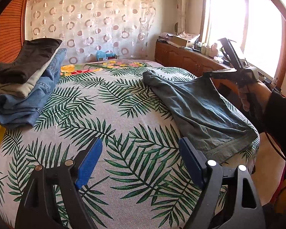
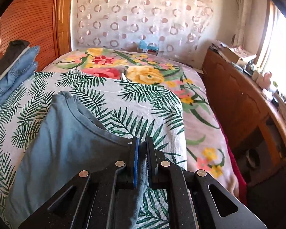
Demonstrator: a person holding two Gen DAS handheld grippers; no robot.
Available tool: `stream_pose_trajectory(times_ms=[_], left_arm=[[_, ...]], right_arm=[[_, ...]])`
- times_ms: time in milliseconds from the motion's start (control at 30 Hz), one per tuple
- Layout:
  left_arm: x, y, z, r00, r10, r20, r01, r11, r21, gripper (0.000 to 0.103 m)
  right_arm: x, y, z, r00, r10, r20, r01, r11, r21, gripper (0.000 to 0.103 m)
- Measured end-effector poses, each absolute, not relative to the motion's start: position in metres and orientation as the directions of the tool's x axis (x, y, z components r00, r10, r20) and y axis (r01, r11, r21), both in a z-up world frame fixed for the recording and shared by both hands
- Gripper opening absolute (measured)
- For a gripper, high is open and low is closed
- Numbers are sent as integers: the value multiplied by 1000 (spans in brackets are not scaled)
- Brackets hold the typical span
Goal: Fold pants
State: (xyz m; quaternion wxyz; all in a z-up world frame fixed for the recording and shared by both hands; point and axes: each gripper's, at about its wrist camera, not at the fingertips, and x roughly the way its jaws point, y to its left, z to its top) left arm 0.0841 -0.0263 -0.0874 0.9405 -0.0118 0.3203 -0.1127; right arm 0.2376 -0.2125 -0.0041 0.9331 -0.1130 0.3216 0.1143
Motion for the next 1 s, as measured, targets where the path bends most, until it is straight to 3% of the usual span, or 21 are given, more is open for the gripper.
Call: stream_pose_trajectory(times_ms=[400,567,700,1000], left_arm=[[85,-30,-90,762,-224,-608,213,973,-92,83],[86,-34,-89,759,-228,-611,224,971,-84,83],[86,-33,-90,755,-232,-614,229,970,-85,83],[86,-46,-87,746,-250,-618,261,962,-74,83]], right_arm=[[216,-220,2,829,104,-550,-244,952,-186,7],[224,-217,-3,791,113,-601,-266,949,-171,8],[226,-219,-7,773,118,-623,-271,950,-156,24],[155,-236,-3,774,205,-599,-327,940,-100,30]])
